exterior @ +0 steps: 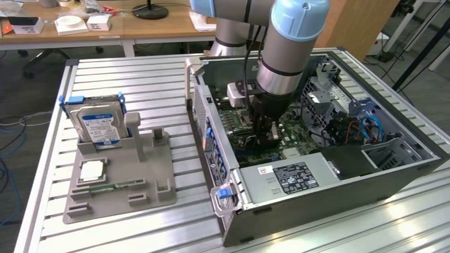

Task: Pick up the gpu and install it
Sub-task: 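Insert the gpu into the slot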

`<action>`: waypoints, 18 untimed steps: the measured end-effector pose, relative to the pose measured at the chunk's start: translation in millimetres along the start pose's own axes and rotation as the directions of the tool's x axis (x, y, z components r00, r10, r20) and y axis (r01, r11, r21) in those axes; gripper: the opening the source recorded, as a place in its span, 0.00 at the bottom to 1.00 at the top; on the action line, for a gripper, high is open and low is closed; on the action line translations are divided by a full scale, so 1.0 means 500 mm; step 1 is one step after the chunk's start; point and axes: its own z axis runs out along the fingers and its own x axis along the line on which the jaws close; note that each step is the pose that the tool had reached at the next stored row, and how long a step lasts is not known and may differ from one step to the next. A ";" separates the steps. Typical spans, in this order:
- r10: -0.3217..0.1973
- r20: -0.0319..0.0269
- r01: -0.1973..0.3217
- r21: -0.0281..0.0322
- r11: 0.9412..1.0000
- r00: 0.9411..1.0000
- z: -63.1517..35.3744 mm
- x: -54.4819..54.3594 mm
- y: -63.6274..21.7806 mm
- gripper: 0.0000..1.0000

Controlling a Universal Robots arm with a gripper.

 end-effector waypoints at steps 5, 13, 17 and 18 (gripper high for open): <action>0.000 0.002 0.000 0.000 1.000 1.000 0.001 0.000 0.000 0.26; 0.000 0.000 0.000 0.000 1.000 1.000 -0.029 -0.001 0.000 0.51; 0.000 0.000 0.000 0.000 1.000 1.000 -0.065 -0.002 0.000 0.51; 0.000 0.000 0.000 0.000 1.000 1.000 -0.075 -0.002 0.000 0.51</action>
